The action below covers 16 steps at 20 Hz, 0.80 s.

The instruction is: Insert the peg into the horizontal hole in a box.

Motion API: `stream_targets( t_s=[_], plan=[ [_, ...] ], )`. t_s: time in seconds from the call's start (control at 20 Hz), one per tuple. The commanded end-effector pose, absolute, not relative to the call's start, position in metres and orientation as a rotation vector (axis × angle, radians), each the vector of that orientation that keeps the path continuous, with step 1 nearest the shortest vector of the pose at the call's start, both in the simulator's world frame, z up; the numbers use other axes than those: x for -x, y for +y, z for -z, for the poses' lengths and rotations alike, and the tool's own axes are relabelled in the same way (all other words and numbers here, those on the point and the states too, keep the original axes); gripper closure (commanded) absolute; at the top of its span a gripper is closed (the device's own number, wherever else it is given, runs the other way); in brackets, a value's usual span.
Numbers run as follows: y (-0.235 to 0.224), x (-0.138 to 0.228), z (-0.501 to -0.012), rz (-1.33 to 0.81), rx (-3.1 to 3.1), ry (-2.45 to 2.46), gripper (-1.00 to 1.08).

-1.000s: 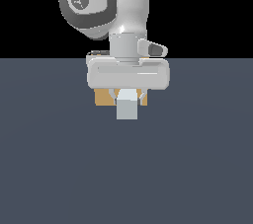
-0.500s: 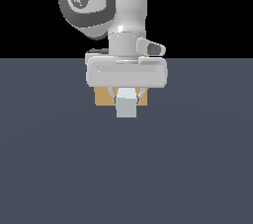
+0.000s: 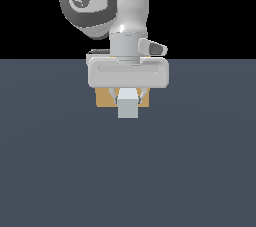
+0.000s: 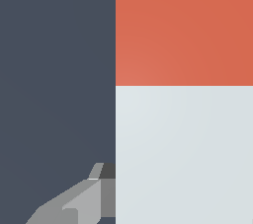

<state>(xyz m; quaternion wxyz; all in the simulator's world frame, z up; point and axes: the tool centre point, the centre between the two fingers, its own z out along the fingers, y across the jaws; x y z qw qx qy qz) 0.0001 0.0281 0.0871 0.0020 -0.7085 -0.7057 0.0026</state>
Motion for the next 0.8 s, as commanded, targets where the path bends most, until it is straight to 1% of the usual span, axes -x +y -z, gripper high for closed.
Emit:
stream_targets(
  t_s=[0.0, 0.2, 0.55, 0.75],
  plan=[
    [0.036, -0.001, -0.090, -0.001, 2.224, -2.218, 1.08],
    [0.059, -0.001, -0.090, 0.000, 2.224, -2.219, 1.08],
    [0.117, -0.001, -0.092, 0.003, 2.225, -2.220, 1.08],
    [0.137, -0.002, -0.092, 0.004, 2.226, -2.220, 1.08]
  ],
)
